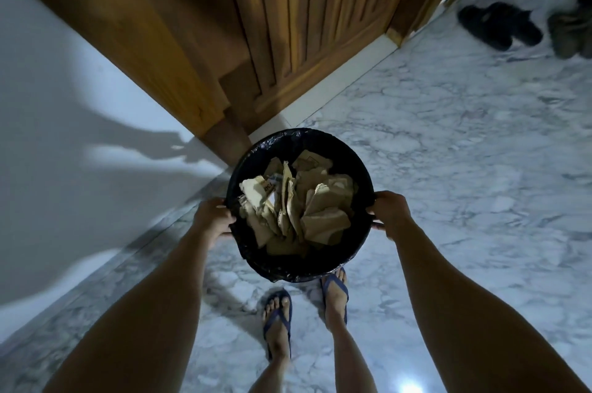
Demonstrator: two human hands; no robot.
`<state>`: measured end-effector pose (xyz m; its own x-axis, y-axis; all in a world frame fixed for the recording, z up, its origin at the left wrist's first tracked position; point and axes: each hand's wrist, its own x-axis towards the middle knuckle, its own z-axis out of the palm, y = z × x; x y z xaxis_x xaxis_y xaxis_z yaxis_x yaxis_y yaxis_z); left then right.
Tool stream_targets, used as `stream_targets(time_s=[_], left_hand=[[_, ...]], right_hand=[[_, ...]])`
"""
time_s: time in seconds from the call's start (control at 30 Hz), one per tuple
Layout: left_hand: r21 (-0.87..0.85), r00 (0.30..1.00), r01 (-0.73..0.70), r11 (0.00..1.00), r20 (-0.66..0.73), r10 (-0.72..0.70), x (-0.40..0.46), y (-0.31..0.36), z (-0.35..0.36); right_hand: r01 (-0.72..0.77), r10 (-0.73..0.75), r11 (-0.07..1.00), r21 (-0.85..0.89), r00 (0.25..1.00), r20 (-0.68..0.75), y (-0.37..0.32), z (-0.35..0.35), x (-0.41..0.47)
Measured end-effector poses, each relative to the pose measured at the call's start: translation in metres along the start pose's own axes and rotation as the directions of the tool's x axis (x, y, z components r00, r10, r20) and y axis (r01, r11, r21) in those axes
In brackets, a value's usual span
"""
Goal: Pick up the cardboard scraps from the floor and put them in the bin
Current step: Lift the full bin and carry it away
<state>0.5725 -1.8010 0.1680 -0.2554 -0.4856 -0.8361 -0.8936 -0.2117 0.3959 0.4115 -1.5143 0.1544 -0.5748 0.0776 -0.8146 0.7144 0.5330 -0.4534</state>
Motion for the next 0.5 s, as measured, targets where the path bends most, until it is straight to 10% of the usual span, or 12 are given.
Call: stream_targets(time_s=[0.5], left_hand=[[0.231,0.927,-0.337,0.913,0.249,0.279,-0.249,0.207,0.101]], right_hand=[[0.110,-0.033,0.923,0.368,0.977,-0.209,-0.031,-0.277,-0.164]])
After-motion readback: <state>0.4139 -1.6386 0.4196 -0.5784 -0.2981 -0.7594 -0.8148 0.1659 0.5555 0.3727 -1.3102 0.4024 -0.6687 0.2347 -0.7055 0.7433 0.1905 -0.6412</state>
